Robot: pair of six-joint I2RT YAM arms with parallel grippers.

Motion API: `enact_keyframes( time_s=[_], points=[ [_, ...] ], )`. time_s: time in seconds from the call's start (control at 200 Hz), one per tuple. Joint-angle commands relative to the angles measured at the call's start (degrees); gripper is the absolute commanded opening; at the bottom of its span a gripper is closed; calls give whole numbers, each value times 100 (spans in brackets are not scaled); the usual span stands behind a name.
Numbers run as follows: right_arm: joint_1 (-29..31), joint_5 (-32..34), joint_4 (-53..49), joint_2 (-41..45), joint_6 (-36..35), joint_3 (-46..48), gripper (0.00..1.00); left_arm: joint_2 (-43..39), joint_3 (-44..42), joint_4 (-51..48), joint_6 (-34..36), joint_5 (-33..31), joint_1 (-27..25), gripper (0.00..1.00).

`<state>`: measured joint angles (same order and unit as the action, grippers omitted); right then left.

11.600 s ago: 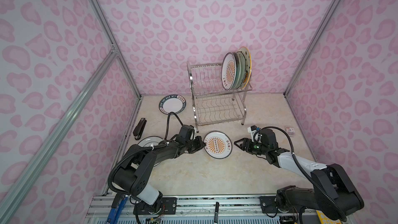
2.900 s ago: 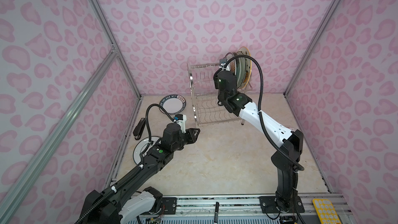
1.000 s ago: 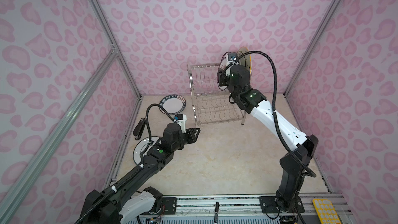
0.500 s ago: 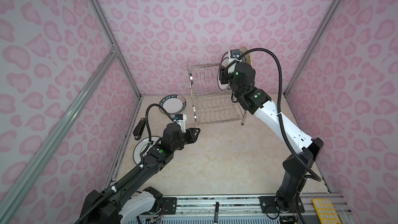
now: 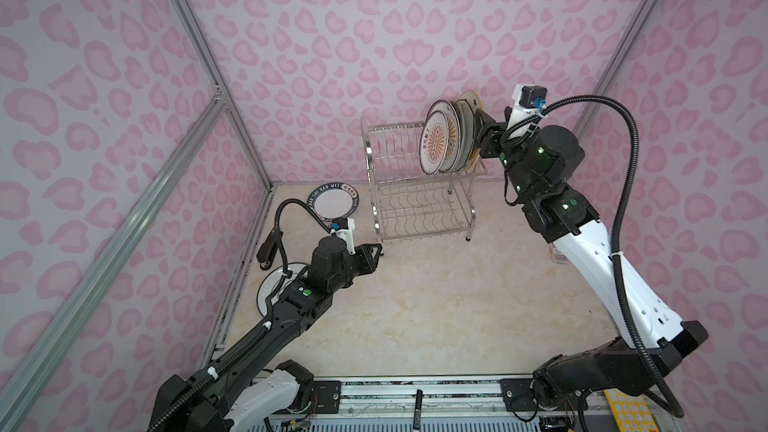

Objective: Load the plates into the dish rack

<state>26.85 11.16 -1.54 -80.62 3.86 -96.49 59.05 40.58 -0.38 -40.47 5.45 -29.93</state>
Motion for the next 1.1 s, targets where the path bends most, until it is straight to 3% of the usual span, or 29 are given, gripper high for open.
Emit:
enact_keyframes(
  time_s=[0.0,0.32,0.61,1.1],
  points=[
    [-144,-289,377,388,319,616,64,49,130,-140,165,-232,7,35],
    [-244,-187,620,1161,638,2333,65,414,446,-287,241,-431,9,35],
    [-402,-147,543,1159,677,2632,64,624,579,-422,215,-639,17,35],
    [-833,-700,544,1223,726,2965,64,678,545,-813,-166,-624,371,35]
  ],
)
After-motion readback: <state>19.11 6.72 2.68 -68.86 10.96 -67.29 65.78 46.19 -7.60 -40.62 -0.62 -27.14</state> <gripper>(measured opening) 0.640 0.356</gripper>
